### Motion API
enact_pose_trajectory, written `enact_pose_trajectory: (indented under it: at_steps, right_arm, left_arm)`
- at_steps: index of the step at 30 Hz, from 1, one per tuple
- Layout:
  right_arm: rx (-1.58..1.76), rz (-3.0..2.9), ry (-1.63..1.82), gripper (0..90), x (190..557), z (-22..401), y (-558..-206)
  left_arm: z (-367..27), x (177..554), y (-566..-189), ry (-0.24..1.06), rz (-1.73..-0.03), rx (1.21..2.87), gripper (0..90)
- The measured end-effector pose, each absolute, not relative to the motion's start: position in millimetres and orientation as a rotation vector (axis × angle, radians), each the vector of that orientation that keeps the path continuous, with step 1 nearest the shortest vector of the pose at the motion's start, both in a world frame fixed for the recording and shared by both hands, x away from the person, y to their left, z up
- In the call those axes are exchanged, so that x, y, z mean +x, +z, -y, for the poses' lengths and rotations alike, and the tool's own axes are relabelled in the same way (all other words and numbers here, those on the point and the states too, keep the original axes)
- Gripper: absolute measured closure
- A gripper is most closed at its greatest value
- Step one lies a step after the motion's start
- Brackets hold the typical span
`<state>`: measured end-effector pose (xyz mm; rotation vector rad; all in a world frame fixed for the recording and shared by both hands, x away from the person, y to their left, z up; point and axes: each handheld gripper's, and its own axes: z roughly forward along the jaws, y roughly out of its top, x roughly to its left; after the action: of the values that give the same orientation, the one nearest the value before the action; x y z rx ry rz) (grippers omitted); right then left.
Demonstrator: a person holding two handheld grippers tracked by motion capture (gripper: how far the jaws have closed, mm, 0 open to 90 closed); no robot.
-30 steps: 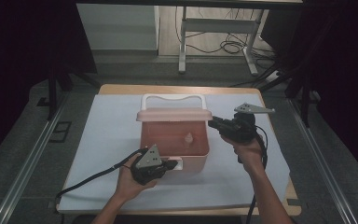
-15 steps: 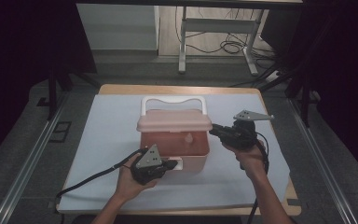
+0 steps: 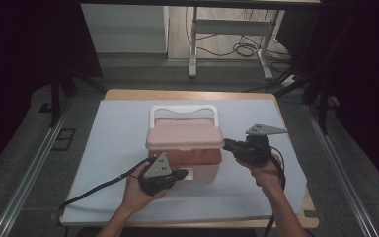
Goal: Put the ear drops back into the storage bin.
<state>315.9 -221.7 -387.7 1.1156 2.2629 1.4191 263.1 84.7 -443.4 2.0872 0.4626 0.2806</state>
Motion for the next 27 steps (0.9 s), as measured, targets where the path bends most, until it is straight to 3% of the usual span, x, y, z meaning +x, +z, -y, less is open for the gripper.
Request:
enact_pose_trajectory:
  at_steps: [27]
  right_arm:
    - [1.112, -2.316, 1.371, 79.6, 310, 225, -407]
  left_arm:
    - [-85, 263, -443, 0.281, -0.463, 2.088, 90.0]
